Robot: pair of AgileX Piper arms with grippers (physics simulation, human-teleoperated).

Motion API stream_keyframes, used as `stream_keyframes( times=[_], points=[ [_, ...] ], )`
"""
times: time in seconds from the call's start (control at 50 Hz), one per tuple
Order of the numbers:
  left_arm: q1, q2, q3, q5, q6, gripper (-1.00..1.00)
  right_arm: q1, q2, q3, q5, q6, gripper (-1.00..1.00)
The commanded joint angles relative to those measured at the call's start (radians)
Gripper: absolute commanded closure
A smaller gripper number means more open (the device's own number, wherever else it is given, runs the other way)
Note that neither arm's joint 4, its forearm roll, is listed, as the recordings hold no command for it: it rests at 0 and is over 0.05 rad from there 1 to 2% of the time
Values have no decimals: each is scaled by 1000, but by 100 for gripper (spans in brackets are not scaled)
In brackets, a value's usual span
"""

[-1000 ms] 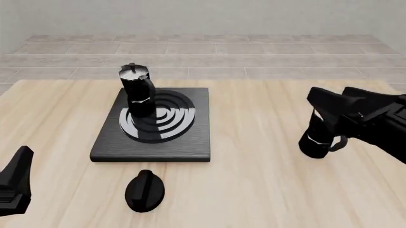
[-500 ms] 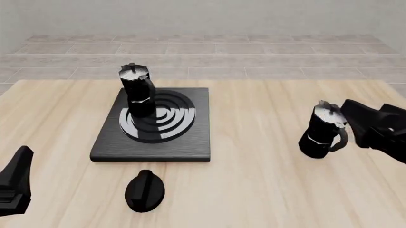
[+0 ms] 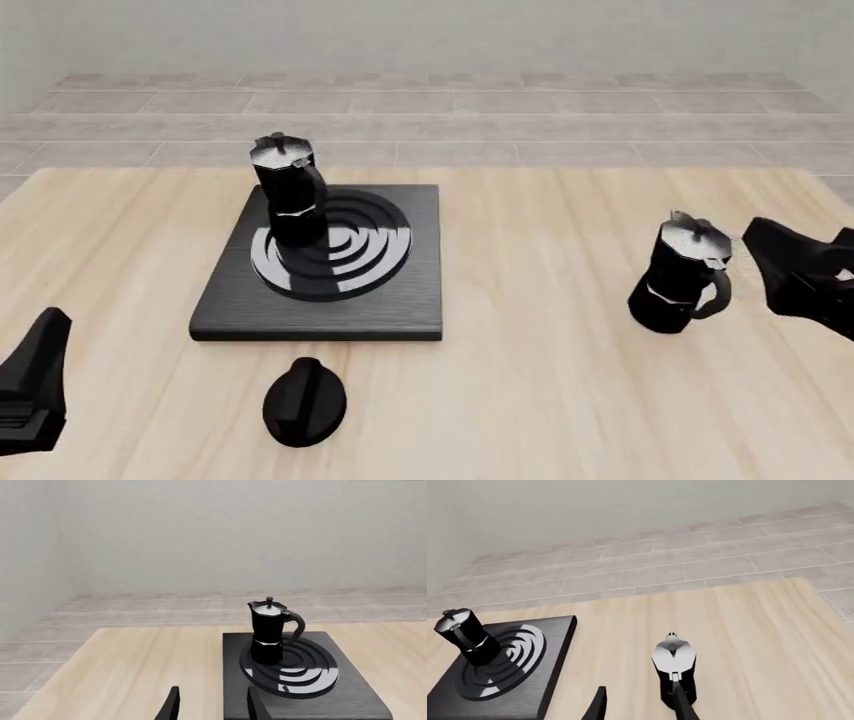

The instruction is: Put both moka pots on the stove.

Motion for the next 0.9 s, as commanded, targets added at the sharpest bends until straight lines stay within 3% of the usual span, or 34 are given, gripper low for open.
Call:
stream_keyframes(
  times=[0.02,0.46,0.9],
  points=[
    [0,0,-2,-6,-3,-100,-46,-6,15,5,-30,-100],
    [-2,0,1,-2,2,-100,-63,7,3,18,-36,-100],
    [-1,0,-1,3,4,-100,-91,184,-152,95,-123,-100]
  ],
)
